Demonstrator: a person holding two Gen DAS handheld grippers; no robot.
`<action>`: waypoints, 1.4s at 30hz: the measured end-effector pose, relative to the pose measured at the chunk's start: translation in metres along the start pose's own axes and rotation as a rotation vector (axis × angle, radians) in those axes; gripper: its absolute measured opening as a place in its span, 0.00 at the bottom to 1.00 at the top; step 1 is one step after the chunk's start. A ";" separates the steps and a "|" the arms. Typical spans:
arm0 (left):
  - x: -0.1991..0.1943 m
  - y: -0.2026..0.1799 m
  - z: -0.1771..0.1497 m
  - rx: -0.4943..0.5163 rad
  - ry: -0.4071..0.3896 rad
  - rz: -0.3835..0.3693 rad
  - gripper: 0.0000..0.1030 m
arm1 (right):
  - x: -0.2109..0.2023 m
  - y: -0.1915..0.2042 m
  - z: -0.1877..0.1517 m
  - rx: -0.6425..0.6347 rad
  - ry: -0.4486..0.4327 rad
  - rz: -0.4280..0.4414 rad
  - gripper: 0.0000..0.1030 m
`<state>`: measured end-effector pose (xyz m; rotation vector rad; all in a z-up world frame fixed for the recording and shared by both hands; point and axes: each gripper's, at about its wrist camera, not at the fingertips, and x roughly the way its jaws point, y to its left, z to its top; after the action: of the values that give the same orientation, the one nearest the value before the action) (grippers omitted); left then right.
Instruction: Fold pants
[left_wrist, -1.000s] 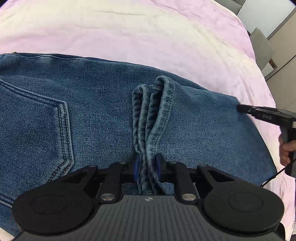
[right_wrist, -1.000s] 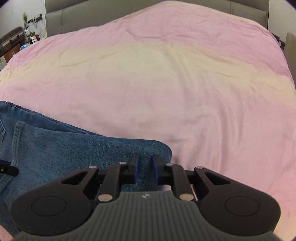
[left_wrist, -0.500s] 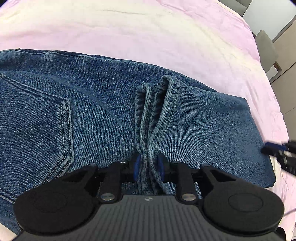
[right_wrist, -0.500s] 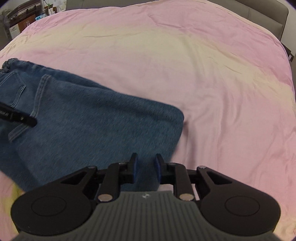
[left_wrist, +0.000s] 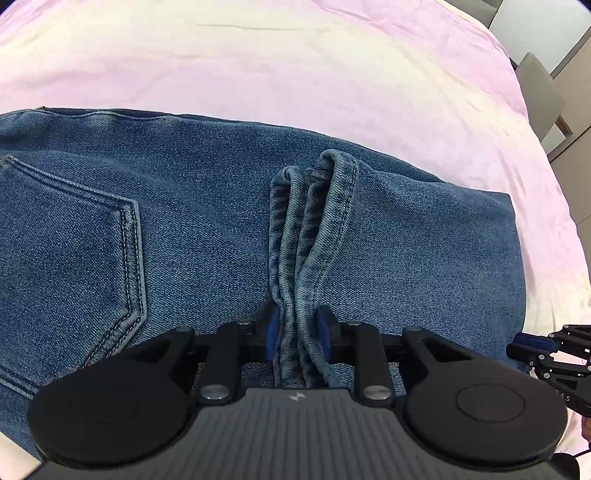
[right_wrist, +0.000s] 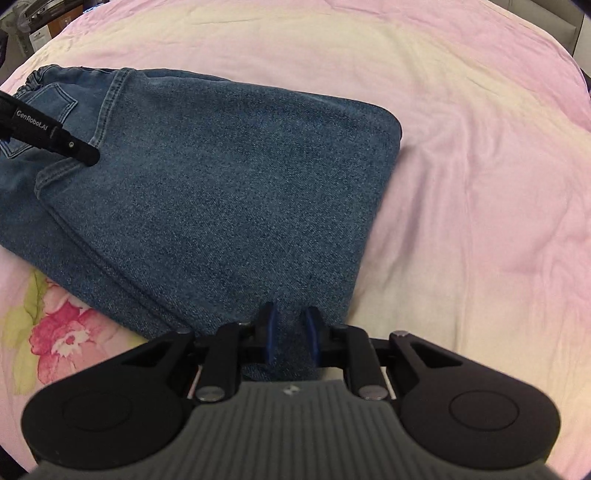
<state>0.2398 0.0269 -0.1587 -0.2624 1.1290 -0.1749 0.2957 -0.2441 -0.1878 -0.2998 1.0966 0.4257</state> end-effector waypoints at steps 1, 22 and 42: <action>-0.004 0.001 -0.001 -0.010 -0.002 -0.001 0.34 | -0.002 0.001 0.003 -0.009 0.008 -0.005 0.13; -0.148 0.210 -0.074 -0.515 -0.278 0.107 0.71 | 0.004 0.129 0.124 -0.553 -0.070 0.115 0.52; -0.096 0.284 -0.071 -0.702 -0.391 -0.071 0.75 | 0.093 0.212 0.192 -0.961 0.125 0.287 0.79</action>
<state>0.1363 0.3162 -0.1880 -0.9200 0.7564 0.2140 0.3827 0.0438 -0.1948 -1.0278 0.9923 1.1999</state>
